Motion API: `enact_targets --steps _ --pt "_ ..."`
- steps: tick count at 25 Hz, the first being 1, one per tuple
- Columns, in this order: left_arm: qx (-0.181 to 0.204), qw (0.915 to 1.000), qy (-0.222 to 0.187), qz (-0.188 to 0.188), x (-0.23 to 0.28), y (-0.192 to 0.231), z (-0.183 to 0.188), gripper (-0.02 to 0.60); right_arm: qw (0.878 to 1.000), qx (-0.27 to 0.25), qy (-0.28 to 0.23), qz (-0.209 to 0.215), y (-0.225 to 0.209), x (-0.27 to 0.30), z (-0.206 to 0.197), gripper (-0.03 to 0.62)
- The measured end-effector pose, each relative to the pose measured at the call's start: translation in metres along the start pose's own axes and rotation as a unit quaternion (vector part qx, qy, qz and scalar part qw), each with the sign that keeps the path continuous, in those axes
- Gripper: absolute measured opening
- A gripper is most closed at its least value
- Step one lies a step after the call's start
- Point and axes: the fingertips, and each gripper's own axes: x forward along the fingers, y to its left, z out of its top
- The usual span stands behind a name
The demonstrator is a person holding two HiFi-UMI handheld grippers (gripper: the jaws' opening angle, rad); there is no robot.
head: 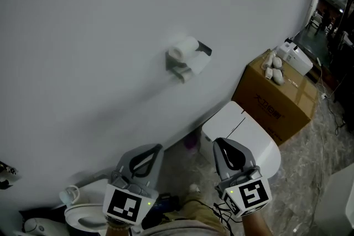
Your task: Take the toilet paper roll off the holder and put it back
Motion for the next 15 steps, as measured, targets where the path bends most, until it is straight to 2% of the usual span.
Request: enact_targets --steps 15 --pt "-0.013 0.9999 -0.005 0.0 -0.011 -0.007 -0.002 -0.006 1.0 -0.006 0.004 -0.004 0.006 -0.014 0.0 0.012"
